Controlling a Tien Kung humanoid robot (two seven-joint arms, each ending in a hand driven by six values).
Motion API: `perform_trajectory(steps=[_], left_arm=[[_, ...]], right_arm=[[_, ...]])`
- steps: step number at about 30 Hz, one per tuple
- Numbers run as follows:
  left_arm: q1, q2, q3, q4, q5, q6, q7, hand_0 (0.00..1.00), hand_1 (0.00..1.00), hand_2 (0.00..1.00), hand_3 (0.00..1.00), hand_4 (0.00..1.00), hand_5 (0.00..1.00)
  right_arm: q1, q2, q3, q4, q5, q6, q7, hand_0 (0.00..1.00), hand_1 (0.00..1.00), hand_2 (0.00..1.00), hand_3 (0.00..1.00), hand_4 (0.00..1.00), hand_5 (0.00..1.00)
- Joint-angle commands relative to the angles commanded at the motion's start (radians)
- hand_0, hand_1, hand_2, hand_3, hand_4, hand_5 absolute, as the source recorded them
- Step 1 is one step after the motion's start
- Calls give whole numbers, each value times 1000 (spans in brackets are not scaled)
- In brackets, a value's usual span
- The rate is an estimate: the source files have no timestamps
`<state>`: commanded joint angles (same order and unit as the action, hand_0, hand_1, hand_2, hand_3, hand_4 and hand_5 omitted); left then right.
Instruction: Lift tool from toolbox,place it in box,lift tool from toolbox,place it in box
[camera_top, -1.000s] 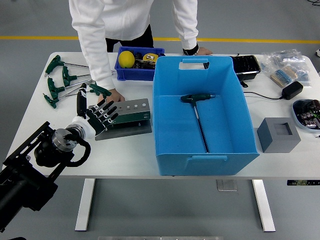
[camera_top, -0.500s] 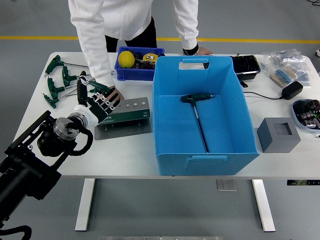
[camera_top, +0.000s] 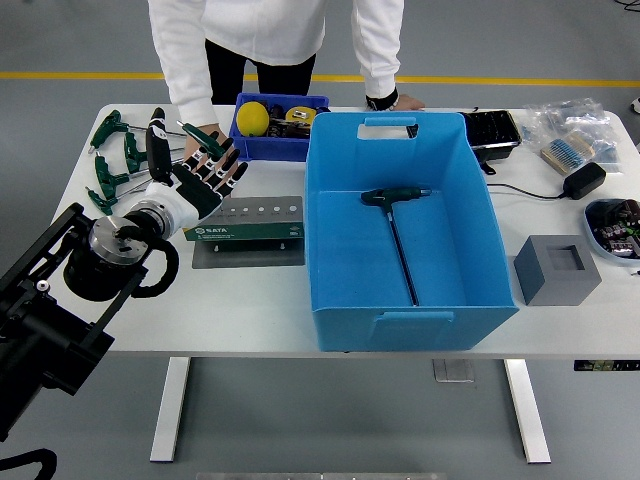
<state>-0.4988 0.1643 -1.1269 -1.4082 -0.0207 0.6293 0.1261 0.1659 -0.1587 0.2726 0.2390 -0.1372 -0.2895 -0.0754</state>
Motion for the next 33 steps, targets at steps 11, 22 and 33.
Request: perform_trajectory(steps=[11, 22, 33], left_arm=[[-118, 29, 111, -158, 8, 16, 72, 452, 551, 643, 566, 931, 998], [-310, -45, 440, -67, 65, -135, 187, 429, 553, 635, 554, 948, 998], [-503, -164, 750, 362, 450, -427, 335, 452, 584, 665, 760, 930, 998]], right_arm=[[2, -3, 11, 1, -22, 3, -6, 658, 656, 724, 564, 814, 755], [14, -11, 8, 3, -19, 2, -5, 658, 656, 722, 564, 815, 755], [43, -27, 15, 10, -44, 1, -8, 659, 654, 720, 563, 814, 753]])
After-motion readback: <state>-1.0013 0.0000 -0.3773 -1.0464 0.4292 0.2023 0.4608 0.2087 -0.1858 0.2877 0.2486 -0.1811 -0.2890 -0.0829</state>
